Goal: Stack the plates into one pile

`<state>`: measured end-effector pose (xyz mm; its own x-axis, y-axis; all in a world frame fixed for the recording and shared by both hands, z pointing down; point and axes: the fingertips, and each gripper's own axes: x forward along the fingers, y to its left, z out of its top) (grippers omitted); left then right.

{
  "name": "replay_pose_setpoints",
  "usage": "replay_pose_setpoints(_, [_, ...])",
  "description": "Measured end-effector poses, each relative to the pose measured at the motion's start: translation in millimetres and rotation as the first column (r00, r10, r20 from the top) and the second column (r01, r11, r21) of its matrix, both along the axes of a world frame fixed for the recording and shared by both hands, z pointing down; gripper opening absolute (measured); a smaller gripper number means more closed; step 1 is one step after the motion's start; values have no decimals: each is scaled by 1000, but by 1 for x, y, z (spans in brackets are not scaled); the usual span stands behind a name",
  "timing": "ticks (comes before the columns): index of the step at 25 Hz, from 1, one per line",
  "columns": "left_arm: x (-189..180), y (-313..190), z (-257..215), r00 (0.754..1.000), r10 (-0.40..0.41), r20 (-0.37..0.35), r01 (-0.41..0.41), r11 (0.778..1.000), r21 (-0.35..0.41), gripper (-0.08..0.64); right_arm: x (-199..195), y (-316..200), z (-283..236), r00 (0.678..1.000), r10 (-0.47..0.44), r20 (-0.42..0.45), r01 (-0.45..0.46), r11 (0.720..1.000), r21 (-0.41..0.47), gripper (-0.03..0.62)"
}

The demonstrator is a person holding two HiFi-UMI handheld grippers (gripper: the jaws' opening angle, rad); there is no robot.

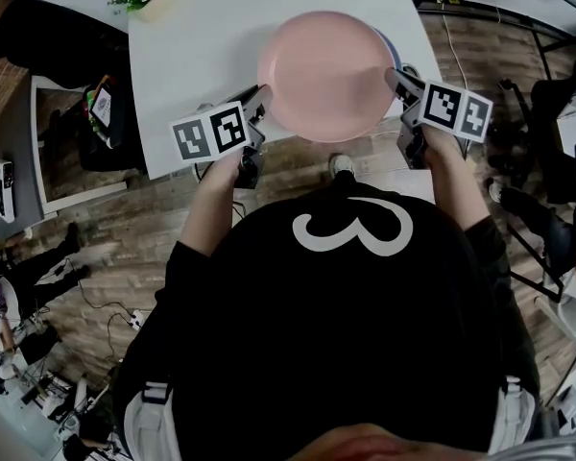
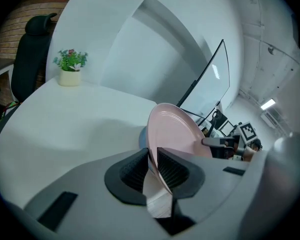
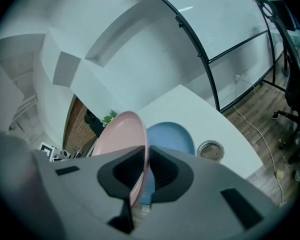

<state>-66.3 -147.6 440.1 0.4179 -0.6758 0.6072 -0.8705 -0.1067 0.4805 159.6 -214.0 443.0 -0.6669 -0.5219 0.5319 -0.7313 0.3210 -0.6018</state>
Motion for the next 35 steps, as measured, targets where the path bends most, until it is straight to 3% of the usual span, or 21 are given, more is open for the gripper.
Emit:
replay_pose_setpoints(14, [24, -32, 24, 1000, 21, 2, -21, 998, -63, 69, 26, -27, 23, 1000, 17, -16, -18, 999, -48, 46])
replay_pose_setpoints(35, [31, -56, 68, 1000, 15, 11, -13, 989, -150, 69, 34, -47, 72, 1000, 5, -26, -8, 989, -145, 46])
